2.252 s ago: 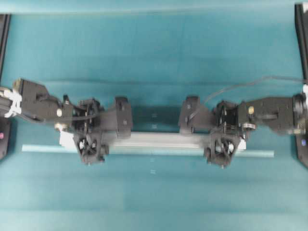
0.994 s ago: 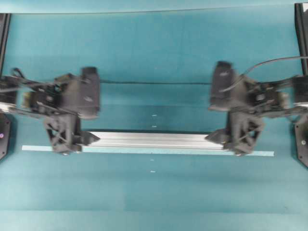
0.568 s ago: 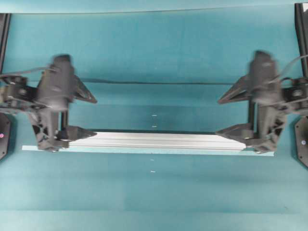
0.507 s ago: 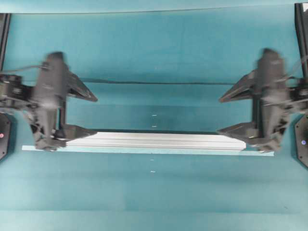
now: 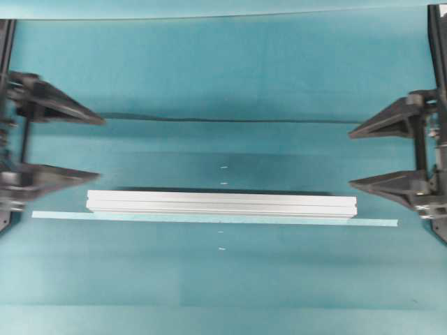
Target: Lift the metal rail with both hands and move it towards you.
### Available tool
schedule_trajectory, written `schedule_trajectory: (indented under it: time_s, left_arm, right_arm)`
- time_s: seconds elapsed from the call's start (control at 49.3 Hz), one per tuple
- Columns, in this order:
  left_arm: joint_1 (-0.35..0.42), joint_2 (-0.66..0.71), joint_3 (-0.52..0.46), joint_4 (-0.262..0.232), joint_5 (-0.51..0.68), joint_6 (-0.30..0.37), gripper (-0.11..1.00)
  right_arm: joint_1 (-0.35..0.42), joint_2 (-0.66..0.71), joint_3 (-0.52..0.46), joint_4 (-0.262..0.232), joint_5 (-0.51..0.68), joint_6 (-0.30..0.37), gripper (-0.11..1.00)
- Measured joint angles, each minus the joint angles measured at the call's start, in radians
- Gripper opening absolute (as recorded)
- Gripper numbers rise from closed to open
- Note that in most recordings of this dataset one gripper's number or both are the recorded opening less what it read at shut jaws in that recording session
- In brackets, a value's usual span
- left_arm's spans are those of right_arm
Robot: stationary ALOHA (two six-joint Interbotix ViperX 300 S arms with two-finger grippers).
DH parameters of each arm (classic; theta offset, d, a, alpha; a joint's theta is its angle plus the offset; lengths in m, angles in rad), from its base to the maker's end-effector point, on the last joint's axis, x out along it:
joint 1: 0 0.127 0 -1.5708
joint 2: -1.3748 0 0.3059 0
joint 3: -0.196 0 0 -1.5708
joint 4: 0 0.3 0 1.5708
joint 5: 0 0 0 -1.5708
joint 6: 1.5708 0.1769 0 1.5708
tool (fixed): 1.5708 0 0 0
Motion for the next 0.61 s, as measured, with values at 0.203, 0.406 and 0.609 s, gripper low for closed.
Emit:
schedule_trajectory:
  time_s: [0.203, 0.406, 0.609]
  left_arm:
    - [-0.002, -0.094, 0.015, 0.000, 0.000, -0.006, 0.95]
    - [0.000, -0.144, 0.031, 0.000, 0.000, -0.011, 0.95]
    - [0.000, -0.175, 0.032, 0.000, 0.000, -0.012, 0.95]
  right_arm:
    - [0.000, -0.094, 0.037, 0.000, -0.083, 0.002, 0.98]
    - [-0.005, -0.137, 0.041, 0.002, -0.115, 0.006, 0.96]
    - [-0.006, -0.156, 0.054, 0.011, -0.118, 0.069, 0.96]
